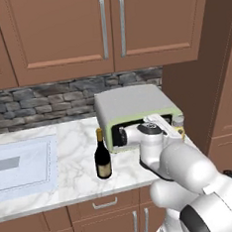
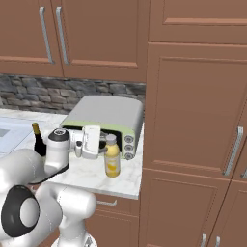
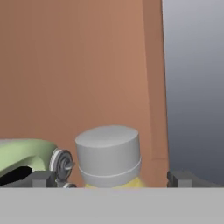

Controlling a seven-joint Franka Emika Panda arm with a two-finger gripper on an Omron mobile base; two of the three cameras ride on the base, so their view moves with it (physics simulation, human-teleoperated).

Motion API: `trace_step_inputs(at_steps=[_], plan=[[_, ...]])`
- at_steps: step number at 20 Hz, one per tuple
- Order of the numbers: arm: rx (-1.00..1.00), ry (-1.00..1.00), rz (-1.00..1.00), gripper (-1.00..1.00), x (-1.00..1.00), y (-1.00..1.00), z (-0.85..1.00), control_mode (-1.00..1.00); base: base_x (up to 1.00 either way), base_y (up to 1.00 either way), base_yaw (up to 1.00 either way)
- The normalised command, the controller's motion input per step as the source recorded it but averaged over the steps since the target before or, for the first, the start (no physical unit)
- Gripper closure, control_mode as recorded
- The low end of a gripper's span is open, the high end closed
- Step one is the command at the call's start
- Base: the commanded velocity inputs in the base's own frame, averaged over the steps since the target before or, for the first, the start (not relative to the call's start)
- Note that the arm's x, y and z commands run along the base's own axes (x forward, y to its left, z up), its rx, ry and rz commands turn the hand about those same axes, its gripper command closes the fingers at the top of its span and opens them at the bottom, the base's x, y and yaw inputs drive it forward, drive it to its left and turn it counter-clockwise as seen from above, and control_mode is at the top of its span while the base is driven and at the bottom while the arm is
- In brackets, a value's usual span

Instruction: There is a wine glass and glass cup on the dining counter. Place the wine bottle next to the wine glass and the juice bottle next to the glass cup.

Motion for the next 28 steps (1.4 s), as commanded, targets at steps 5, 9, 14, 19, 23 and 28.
trace_step_inputs(at_steps=[5,9,14,19,23,28], plan=[[0.00,0.06,0.00,-1.00,0.02,-0.04,0.04,-1.00,0.00,0.00,0.00],[0.00,0.11,0.00,-1.00,0.23,-0.05,-0.04,-1.00,0.00,0.00,0.00],[0.00,0.05,0.00,-1.00,0.07,-0.04,0.00,-1.00,0.00,0.00,0.00],[0.00,0.03,0.00,-1.00,0.09,-0.06,0.00,-1.00,0.00,0.00,0.00],[0.00,0.01,0.00,-1.00,0.01,-0.11,0.00,-1.00,0.00,0.00,0.00],[0.00,0.01,0.00,-1.00,0.00,-0.08,0.00,-1.00,0.00,0.00,0.00]])
